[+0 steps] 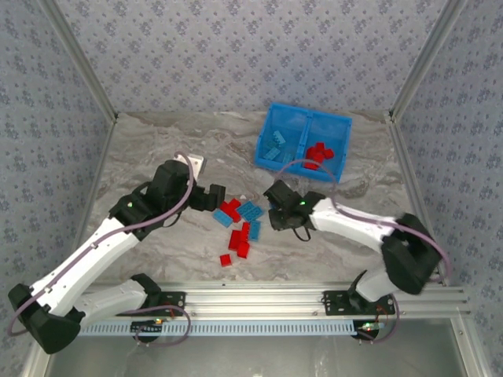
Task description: Sort the legos into containers by color
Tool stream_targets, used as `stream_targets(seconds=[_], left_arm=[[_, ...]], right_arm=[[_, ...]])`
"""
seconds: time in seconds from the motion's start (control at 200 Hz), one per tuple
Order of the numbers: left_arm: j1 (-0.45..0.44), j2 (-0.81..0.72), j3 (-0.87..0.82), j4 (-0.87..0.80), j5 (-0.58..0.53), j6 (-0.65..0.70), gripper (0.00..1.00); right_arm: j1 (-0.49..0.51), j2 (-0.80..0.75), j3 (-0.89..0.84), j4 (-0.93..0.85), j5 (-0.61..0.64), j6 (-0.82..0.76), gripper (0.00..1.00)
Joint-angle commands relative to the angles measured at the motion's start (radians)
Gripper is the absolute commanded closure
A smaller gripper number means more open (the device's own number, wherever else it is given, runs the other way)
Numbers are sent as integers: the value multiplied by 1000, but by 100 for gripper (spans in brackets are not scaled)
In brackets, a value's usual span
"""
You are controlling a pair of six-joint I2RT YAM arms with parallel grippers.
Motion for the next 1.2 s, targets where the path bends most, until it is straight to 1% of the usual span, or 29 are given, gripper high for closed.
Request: stream_targets(seconds=[0.0, 0.1, 0.185, 0.25, 0.42, 0.535, 0.695, 0.879, 0.929, 0.999, 1.064, 1.129, 1.199], left_arm=[[-4, -67, -34, 136, 142, 38, 1], [-5, -105, -65, 196, 179, 36, 1], [-6, -126, -76, 205, 179, 31, 1], [-5, -135, -77, 185, 164, 23, 1], [-5, -138, -61, 74, 91, -2, 1], [-5, -151, -60, 22, 56, -22, 1], [-6, -193, -85, 13, 43, -46, 1], [-6, -237, -104, -14, 0, -37, 1], [-6, -244, -103, -20, -5, -35, 1], [-6, -253, -109, -20, -12, -36, 1], [-5, -258, -113, -20, -15, -41, 1], [-6, -261, -117, -21, -12, -47, 1], [-5, -261, -122, -19, -14, -51, 1]], right_arm=[[2, -100, 104, -121, 123, -7, 71], [-24, -78, 245, -161, 158, -50, 71], [-80, -17, 376, -135, 140, -84, 71], [-140, 62, 467, -123, 106, -96, 71], [-281, 337, 733, -143, 36, -90, 72], [-334, 529, 913, -174, 45, -94, 72], [-392, 788, 1218, -295, 106, -96, 72], [-444, 1043, 1540, -429, 47, -107, 70], [-449, 1081, 1589, -441, 36, -108, 69], [-450, 1107, 1598, -416, 19, -111, 67], [-451, 1111, 1604, -406, 16, -106, 63], [-452, 1109, 1622, -405, 13, -101, 57], [-452, 1103, 1648, -414, 11, -102, 54]])
